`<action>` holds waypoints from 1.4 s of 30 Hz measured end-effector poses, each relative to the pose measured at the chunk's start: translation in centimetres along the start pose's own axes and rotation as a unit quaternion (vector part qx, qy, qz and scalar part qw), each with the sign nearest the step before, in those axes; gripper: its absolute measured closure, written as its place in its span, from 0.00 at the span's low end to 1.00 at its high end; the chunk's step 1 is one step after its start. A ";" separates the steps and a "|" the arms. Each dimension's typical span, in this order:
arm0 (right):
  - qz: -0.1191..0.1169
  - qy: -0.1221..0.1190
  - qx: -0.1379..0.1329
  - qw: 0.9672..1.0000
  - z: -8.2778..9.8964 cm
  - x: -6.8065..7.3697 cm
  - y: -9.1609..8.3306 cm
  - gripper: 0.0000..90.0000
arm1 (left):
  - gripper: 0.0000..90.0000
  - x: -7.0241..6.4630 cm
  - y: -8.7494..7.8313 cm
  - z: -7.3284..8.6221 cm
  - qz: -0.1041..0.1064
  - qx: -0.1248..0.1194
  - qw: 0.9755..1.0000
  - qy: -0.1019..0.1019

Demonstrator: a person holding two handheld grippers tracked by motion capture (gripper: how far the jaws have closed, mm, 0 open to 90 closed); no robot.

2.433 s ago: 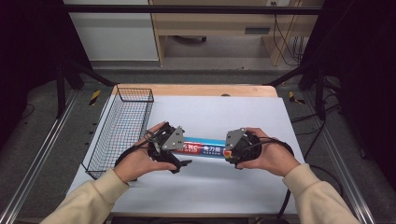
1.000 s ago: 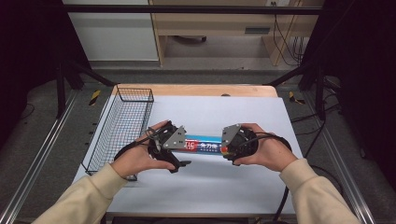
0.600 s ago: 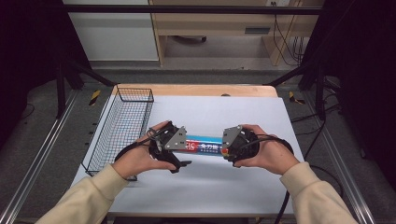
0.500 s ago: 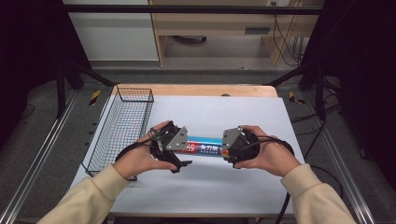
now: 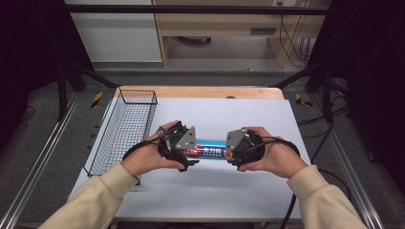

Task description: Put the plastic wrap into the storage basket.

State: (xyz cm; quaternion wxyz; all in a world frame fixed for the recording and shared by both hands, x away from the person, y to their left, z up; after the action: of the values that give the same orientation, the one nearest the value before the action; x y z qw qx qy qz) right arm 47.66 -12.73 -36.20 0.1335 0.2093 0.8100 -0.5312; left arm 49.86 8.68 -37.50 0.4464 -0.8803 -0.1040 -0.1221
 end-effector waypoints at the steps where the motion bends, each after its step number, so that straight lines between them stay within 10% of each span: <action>1: 0.000 -0.003 0.000 1.000 0.0 0.0 0.0 0.34 | 0.11 0.1 0.1 0.0 -0.001 0.001 1.000 0.005; 42: 0.011 -0.020 0.002 1.000 -1.6 0.2 0.1 0.34 | 0.32 0.0 1.5 -0.3 -0.007 0.120 0.992 0.051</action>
State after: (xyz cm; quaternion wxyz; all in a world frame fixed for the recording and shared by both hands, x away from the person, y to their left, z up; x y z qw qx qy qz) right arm 47.54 -11.23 -35.75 0.1552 0.2082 0.8035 -0.5357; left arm 50.20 7.57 -38.44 0.5524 -0.8125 -0.1010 -0.1564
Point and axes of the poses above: each handheld gripper's, and its own axes: y roughly forward along the jaws, z roughly out of its underside, x roughly to its left, the point moved 2 cm from there along y, roughly forward along the jaws, and after that the axes turned 4 degrees about z, right-handed, at the moved point
